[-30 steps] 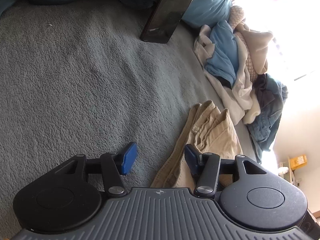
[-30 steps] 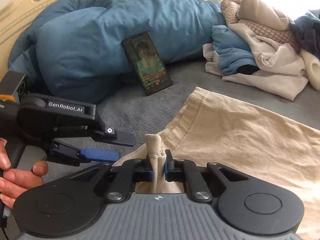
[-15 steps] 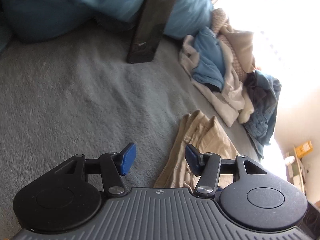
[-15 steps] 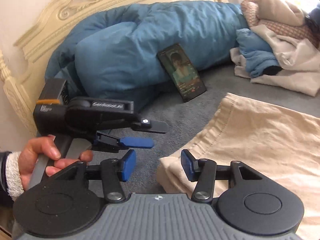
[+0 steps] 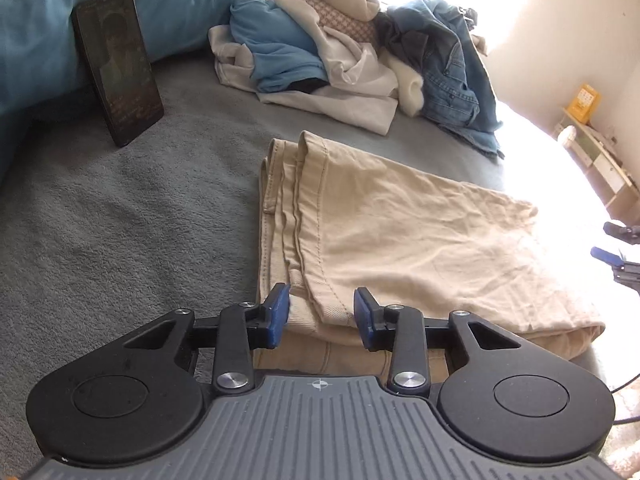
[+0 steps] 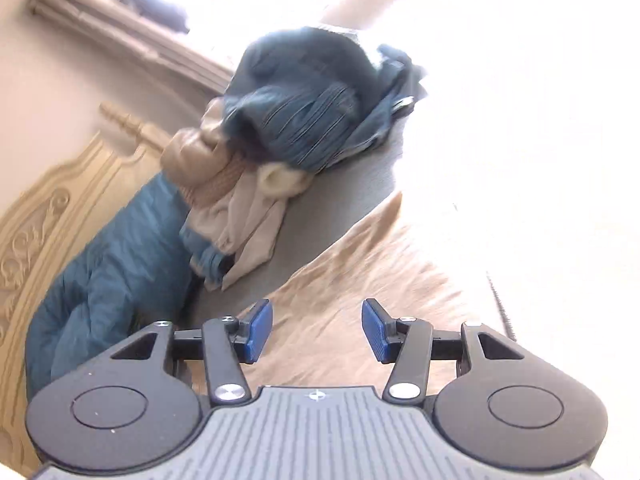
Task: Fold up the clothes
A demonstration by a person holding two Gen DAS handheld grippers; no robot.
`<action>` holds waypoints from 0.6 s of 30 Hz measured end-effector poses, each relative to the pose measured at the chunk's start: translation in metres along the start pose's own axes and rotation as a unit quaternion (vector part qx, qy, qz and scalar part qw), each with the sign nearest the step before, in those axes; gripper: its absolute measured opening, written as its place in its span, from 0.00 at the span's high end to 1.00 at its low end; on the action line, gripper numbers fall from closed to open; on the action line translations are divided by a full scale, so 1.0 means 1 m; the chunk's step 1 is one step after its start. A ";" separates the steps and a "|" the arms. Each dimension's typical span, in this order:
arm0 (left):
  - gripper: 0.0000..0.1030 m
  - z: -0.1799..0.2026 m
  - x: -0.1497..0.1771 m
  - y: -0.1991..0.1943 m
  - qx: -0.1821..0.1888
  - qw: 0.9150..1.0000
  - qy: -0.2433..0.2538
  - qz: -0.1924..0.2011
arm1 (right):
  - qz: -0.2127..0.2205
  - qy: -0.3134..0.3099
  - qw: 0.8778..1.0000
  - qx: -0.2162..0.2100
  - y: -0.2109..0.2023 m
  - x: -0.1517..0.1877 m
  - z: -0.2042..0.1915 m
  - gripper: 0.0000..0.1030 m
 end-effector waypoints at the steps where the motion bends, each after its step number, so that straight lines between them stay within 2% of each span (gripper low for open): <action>1: 0.66 0.001 0.000 0.000 -0.004 1.000 0.005 -0.001 | 0.023 0.028 0.999 0.005 -0.010 -0.007 0.013 0.49; 3: 0.67 0.004 0.000 -0.001 -0.010 1.000 0.015 -0.005 | 0.059 0.077 0.995 0.011 -0.022 -0.019 0.033 0.49; 5: 0.70 0.008 -0.002 0.000 -0.024 0.999 0.027 -0.011 | 0.075 0.122 0.990 0.004 -0.024 -0.025 0.047 0.49; 7: 0.77 0.012 -0.002 0.002 -0.045 0.998 0.042 -0.019 | 0.071 0.141 0.987 0.017 -0.021 -0.026 0.057 0.49; 11: 0.99 0.016 -0.002 0.005 -0.088 0.994 0.056 -0.027 | 0.060 0.174 0.982 0.045 -0.016 -0.026 0.076 0.49; 18: 1.00 0.026 0.000 0.010 -0.134 0.986 0.087 -0.044 | 0.015 0.211 0.975 0.074 -0.008 -0.017 0.099 0.49</action>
Point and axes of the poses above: each gripper's, at about its wrist camera, not at the fingertips, and y roughly the way its jaws point, z to its right, x to its underside, the point moved 3 cm from there along y, roughly the way its jaws point, and after that the axes turned 10 degrees about y, right-handed, at the moved point
